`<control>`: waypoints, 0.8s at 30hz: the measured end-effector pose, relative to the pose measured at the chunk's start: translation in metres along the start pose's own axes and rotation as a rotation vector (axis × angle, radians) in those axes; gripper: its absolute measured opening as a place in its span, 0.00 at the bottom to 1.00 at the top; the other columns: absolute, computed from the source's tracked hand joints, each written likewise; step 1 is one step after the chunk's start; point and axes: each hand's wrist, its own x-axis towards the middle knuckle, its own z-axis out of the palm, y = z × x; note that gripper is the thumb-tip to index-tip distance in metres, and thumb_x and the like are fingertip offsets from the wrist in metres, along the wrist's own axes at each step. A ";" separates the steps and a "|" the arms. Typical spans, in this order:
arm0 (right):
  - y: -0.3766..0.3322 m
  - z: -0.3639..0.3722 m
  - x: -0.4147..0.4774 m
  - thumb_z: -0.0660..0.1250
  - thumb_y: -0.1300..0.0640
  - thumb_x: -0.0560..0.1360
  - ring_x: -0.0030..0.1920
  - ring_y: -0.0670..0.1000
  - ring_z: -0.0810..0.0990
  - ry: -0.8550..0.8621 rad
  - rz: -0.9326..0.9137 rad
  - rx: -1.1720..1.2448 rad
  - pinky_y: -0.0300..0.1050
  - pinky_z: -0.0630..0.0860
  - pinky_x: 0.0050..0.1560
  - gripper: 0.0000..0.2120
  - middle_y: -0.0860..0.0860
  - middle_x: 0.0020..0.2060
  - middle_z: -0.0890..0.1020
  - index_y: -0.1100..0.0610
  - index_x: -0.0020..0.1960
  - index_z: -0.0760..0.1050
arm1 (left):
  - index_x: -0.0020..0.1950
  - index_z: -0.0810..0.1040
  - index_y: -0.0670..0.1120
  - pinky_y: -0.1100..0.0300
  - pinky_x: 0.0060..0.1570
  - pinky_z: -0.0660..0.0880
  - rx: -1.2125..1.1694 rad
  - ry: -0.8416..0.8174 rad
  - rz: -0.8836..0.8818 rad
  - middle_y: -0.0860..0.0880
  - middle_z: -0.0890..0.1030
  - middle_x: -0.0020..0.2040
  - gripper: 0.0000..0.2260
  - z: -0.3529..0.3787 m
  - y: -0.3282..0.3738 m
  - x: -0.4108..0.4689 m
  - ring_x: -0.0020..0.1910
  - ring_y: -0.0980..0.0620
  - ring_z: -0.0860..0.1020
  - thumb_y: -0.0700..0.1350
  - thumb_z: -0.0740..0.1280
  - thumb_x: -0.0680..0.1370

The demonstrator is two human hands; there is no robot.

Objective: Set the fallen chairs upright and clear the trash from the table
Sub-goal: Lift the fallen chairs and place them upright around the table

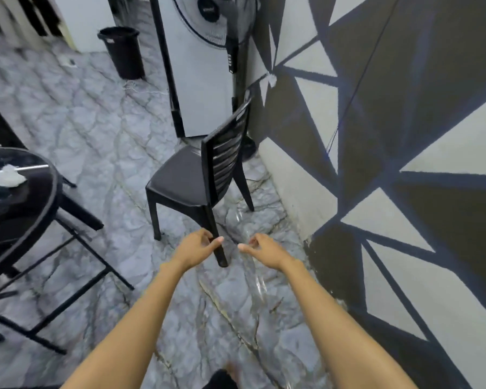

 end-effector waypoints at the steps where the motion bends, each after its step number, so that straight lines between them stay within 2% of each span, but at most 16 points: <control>1: -0.001 -0.011 0.015 0.61 0.33 0.72 0.59 0.54 0.74 0.012 -0.028 0.028 0.51 0.72 0.60 0.31 0.54 0.59 0.75 0.57 0.60 0.71 | 0.59 0.74 0.42 0.59 0.48 0.69 -0.039 0.047 -0.012 0.43 0.80 0.56 0.23 -0.008 0.005 0.013 0.54 0.46 0.77 0.60 0.62 0.75; 3: -0.005 -0.038 0.049 0.63 0.36 0.72 0.59 0.54 0.75 0.045 -0.081 0.083 0.50 0.72 0.60 0.29 0.54 0.57 0.75 0.58 0.60 0.72 | 0.59 0.74 0.44 0.61 0.48 0.66 -0.095 0.138 -0.027 0.45 0.79 0.56 0.24 -0.025 0.016 0.042 0.53 0.50 0.75 0.61 0.63 0.74; 6: -0.016 -0.087 0.102 0.64 0.36 0.72 0.58 0.53 0.75 0.079 -0.159 0.049 0.48 0.71 0.58 0.28 0.53 0.55 0.76 0.58 0.58 0.73 | 0.59 0.74 0.45 0.60 0.49 0.68 -0.133 0.258 0.002 0.47 0.79 0.55 0.26 -0.053 0.032 0.092 0.50 0.52 0.74 0.64 0.63 0.72; 9: -0.031 -0.137 0.149 0.62 0.34 0.72 0.57 0.51 0.74 0.106 -0.215 0.012 0.46 0.69 0.55 0.27 0.51 0.54 0.75 0.56 0.57 0.72 | 0.61 0.72 0.46 0.59 0.51 0.69 -0.199 0.358 0.023 0.49 0.77 0.57 0.30 -0.084 0.050 0.139 0.53 0.53 0.74 0.68 0.62 0.70; 11: -0.039 -0.168 0.176 0.61 0.34 0.72 0.57 0.52 0.74 0.104 -0.234 -0.003 0.49 0.71 0.56 0.27 0.52 0.55 0.76 0.55 0.57 0.72 | 0.62 0.72 0.46 0.58 0.52 0.69 -0.227 0.399 0.023 0.48 0.77 0.59 0.32 -0.101 0.059 0.166 0.55 0.52 0.73 0.68 0.62 0.70; 15: -0.056 -0.217 0.223 0.61 0.34 0.72 0.58 0.52 0.73 0.152 -0.271 0.002 0.50 0.71 0.60 0.28 0.51 0.56 0.72 0.55 0.59 0.71 | 0.61 0.72 0.46 0.58 0.50 0.68 -0.196 0.428 0.017 0.48 0.77 0.58 0.30 -0.122 0.067 0.213 0.53 0.53 0.73 0.67 0.63 0.71; 19: -0.066 -0.247 0.267 0.62 0.35 0.73 0.63 0.52 0.70 0.199 -0.315 -0.009 0.51 0.68 0.65 0.28 0.53 0.62 0.69 0.55 0.63 0.69 | 0.57 0.73 0.49 0.59 0.50 0.67 -0.228 0.392 0.002 0.52 0.76 0.53 0.31 -0.132 0.066 0.241 0.51 0.54 0.73 0.70 0.61 0.66; 21: -0.070 -0.259 0.291 0.62 0.36 0.73 0.66 0.53 0.68 0.249 -0.342 0.011 0.52 0.66 0.66 0.29 0.53 0.64 0.67 0.54 0.65 0.68 | 0.55 0.72 0.52 0.59 0.52 0.68 -0.257 0.315 -0.031 0.53 0.77 0.53 0.28 -0.134 0.061 0.253 0.52 0.54 0.74 0.70 0.61 0.66; 24: -0.075 -0.276 0.329 0.62 0.36 0.73 0.67 0.54 0.66 0.319 -0.420 -0.003 0.55 0.64 0.69 0.28 0.53 0.65 0.66 0.54 0.65 0.68 | 0.56 0.74 0.53 0.55 0.60 0.71 -0.333 0.243 -0.065 0.53 0.79 0.56 0.24 -0.134 0.054 0.272 0.57 0.54 0.76 0.68 0.63 0.69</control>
